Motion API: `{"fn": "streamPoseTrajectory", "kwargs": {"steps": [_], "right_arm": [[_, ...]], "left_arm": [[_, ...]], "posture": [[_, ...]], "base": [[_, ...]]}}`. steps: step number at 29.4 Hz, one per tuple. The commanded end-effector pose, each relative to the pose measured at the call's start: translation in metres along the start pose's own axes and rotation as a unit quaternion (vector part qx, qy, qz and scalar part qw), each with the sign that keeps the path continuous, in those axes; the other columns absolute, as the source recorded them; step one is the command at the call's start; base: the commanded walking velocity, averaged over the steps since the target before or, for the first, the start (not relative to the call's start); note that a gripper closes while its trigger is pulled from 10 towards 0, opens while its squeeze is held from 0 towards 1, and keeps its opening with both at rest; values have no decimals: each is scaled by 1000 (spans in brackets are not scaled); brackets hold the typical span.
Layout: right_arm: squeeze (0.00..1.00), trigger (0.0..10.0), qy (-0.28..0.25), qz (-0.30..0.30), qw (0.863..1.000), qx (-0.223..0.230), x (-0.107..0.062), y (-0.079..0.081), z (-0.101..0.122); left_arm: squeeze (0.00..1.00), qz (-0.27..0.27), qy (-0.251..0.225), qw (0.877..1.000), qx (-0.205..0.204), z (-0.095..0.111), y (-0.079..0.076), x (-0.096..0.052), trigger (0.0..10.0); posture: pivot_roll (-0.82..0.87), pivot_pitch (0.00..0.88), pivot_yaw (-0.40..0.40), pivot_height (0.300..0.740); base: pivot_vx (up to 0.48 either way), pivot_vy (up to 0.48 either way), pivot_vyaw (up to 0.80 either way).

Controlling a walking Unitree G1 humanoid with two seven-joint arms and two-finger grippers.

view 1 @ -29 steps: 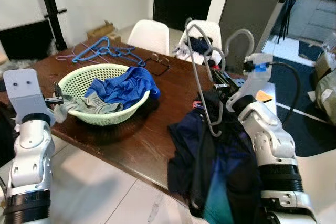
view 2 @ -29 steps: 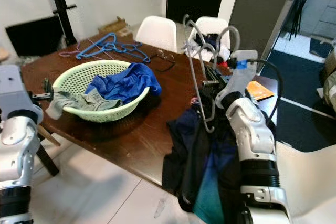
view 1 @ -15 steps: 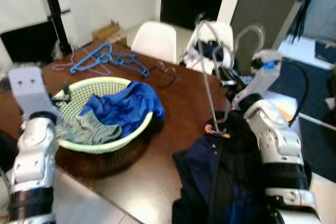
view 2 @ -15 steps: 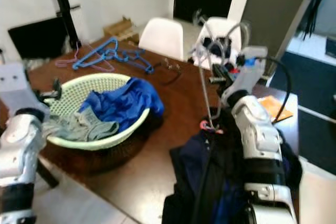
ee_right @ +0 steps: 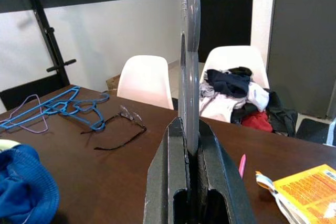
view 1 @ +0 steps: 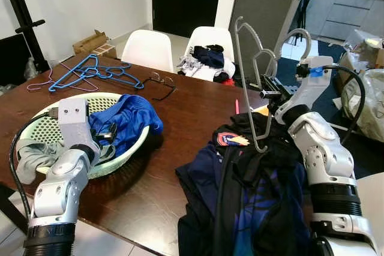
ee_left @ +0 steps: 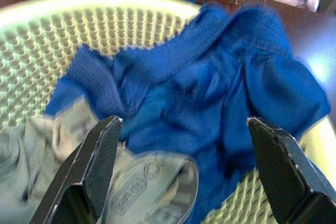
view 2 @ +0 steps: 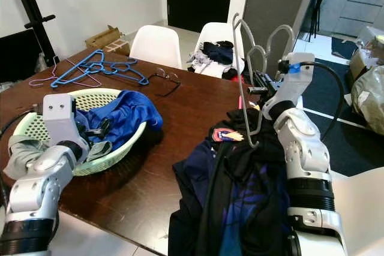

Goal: Hang hanger

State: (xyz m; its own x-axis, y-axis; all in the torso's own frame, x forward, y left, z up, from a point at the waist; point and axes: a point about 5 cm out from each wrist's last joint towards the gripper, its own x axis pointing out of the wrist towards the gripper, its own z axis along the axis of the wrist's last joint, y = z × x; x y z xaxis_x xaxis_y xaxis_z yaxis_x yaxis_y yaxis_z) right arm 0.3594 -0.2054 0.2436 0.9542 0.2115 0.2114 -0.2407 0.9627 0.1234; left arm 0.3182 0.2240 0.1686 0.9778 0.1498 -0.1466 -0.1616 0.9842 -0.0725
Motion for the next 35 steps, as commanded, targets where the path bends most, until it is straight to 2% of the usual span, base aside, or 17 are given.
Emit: {"fn": "streamPoseTrajectory", "kwargs": {"steps": [1,4,6,9,17,18,19,22,27,30,32,35], "right_arm": [[0,10000,5,-4,1000,-4,1,-3,0],[0,10000,9,-5,1000,-8,0,-3,0],[0,10000,9,-5,1000,-8,0,-3,0],[0,10000,12,-3,1000,-13,0,-2,-1],[0,10000,15,-4,1000,-15,-1,-2,-1],[0,10000,16,-4,1000,-18,-1,-2,-1],[0,10000,18,-3,1000,-22,-1,-1,0],[0,10000,18,-2,1000,-25,-1,-2,1],[0,10000,19,-2,999,-27,1,-2,3],[0,10000,19,1,999,-29,2,-1,3],[0,10000,21,4,999,-34,3,0,4],[0,10000,21,4,999,-34,3,0,4]], "left_arm": [[0,15,27,1000,-1,-7,6,1,10000],[0,40,71,997,-8,-19,14,1,10000],[0,40,71,997,-8,-19,14,1,10000],[0,50,97,994,-8,-27,21,3,10000],[0,55,103,993,-17,-32,25,8,10000],[0,42,106,993,-24,-34,23,13,10000],[0,15,118,993,-24,-34,14,20,10000],[0,11,121,992,-22,-31,9,23,10000],[0,3,131,991,-24,-27,1,26,10000],[0,-16,151,988,-20,-29,-5,25,10000],[0,-49,179,982,-20,-33,-13,24,10000],[0,-53,182,982,-20,-33,-14,24,10000]], "posture": [[91,23,-64,740],[91,23,-64,740],[91,23,-64,740],[79,29,-64,740],[70,32,-67,740],[65,31,-71,740],[58,32,-72,740],[54,30,-74,740],[52,27,-77,740],[51,26,-79,740],[51,29,-81,740],[51,29,-81,740]], "base": [[0,0,0],[0,0,0],[0,0,0],[0,0,0],[0,0,0],[0,0,0],[0,0,0],[0,0,0],[0,0,0],[0,0,0],[0,0,0],[0,0,0]]}}
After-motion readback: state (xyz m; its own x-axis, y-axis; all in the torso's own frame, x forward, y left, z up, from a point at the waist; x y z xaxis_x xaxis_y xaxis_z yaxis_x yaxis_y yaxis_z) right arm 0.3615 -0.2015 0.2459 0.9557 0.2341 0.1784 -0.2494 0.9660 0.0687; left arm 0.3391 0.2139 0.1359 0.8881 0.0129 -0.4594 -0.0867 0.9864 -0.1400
